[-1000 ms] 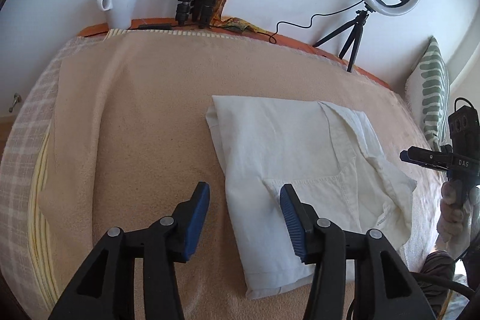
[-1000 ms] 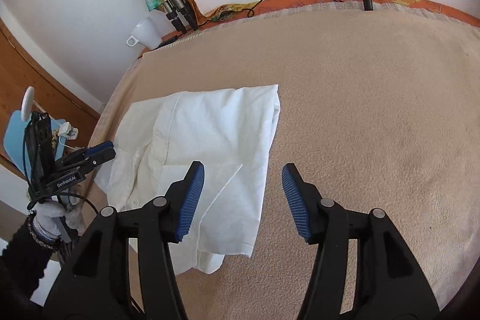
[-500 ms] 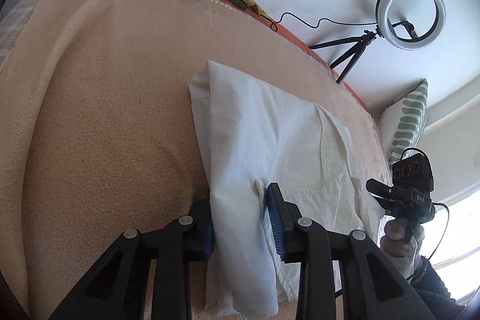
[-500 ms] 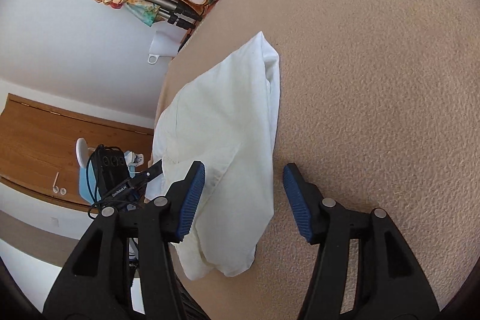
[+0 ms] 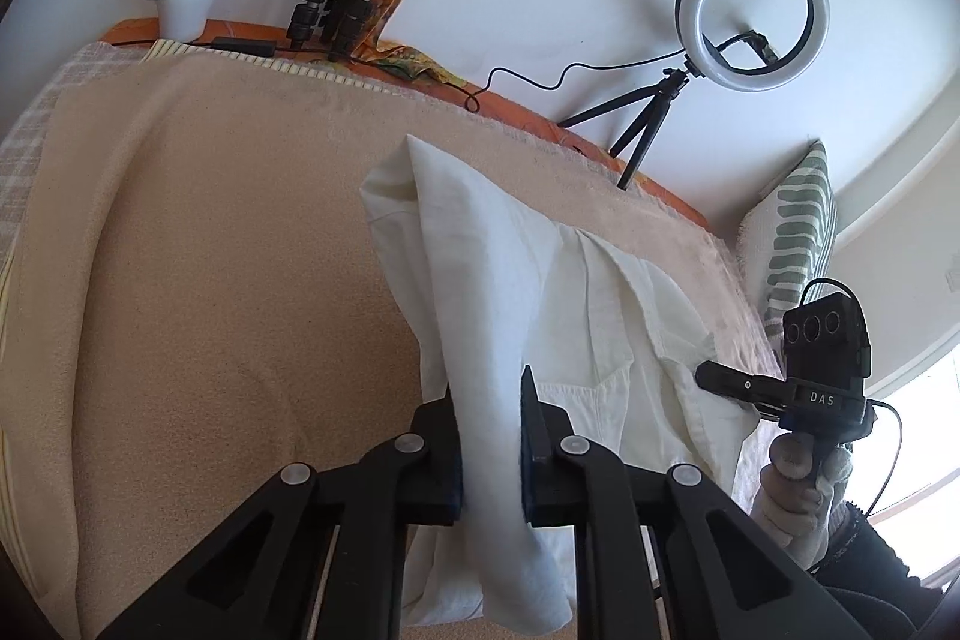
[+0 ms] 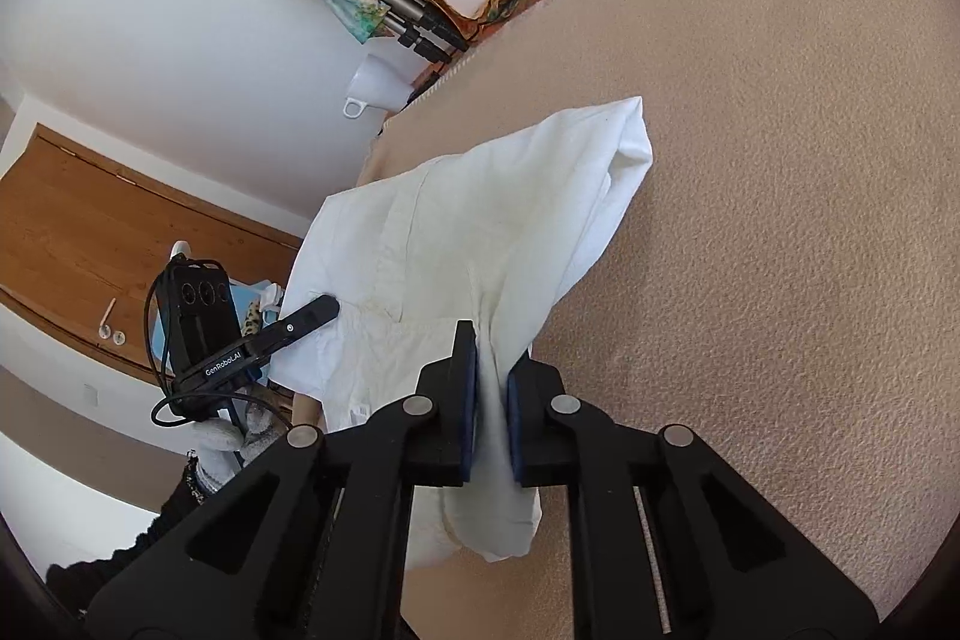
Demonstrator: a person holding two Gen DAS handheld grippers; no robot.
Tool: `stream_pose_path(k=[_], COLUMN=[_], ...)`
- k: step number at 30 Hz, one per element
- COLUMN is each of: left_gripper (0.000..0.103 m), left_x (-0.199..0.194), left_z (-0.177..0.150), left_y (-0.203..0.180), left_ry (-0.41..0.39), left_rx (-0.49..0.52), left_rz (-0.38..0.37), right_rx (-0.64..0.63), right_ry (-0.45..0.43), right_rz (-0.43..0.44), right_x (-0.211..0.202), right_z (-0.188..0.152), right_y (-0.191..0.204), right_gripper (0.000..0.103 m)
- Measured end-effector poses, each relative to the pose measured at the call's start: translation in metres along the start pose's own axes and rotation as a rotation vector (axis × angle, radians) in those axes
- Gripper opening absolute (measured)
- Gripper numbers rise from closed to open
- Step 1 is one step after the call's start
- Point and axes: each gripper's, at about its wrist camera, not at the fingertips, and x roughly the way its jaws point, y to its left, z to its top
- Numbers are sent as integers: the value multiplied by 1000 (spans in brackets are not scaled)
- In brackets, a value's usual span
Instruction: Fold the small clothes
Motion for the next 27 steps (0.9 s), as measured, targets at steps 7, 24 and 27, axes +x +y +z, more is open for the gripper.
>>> stream_pose_path(k=[7, 24, 27], left_gripper=[10, 10, 10], left_x=[23, 214, 243], left_z=[29, 60, 57], left_y=[-47, -232, -260], left_ry=[-16, 17, 30], left_rx=[49, 260, 296], left_rz=[-66, -141, -105], right_rx=[-59, -47, -21], right_ry=[-86, -239, -255], right_rz=[-45, -375, -429], right_x=[-61, -231, -245], right_z=[17, 102, 115], right_y=[4, -112, -142], right_gripper=[10, 9, 9])
